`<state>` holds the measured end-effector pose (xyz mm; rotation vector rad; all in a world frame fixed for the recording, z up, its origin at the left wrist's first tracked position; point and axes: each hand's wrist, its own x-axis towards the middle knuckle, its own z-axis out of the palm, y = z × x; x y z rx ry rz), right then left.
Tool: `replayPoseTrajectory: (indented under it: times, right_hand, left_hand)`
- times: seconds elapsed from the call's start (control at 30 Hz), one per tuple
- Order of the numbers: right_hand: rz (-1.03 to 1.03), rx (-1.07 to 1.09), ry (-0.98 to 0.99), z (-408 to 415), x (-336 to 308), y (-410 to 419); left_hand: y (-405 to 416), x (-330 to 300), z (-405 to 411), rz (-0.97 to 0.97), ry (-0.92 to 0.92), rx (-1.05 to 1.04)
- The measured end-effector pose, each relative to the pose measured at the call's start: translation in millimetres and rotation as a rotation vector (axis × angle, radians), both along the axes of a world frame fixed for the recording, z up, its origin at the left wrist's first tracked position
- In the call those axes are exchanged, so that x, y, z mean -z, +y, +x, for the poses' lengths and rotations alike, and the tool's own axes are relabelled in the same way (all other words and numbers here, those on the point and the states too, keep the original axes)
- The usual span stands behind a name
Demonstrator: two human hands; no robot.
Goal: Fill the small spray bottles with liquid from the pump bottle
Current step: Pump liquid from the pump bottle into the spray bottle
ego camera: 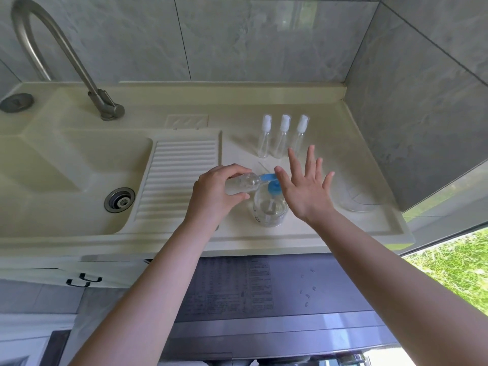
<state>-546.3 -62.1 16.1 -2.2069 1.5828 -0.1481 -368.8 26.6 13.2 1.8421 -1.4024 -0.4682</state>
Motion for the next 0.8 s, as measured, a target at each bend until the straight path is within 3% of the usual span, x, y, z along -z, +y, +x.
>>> replayPoseTrajectory:
  times: [0.23, 0.53, 0.8]
  right_hand:
    - [0.078, -0.023, -0.01, 2, 8, 7]
    - [-0.012, -0.046, 0.079, 2, 4, 9]
    - [-0.025, 0.002, -0.001, 3, 0, 7]
  left_hand:
    - [2, -1, 1, 0.018, 0.001, 0.001]
    - [6, -1, 3, 0.018, 0.045, -0.01]
    - [8, -4, 6, 0.022, 0.022, 0.0]
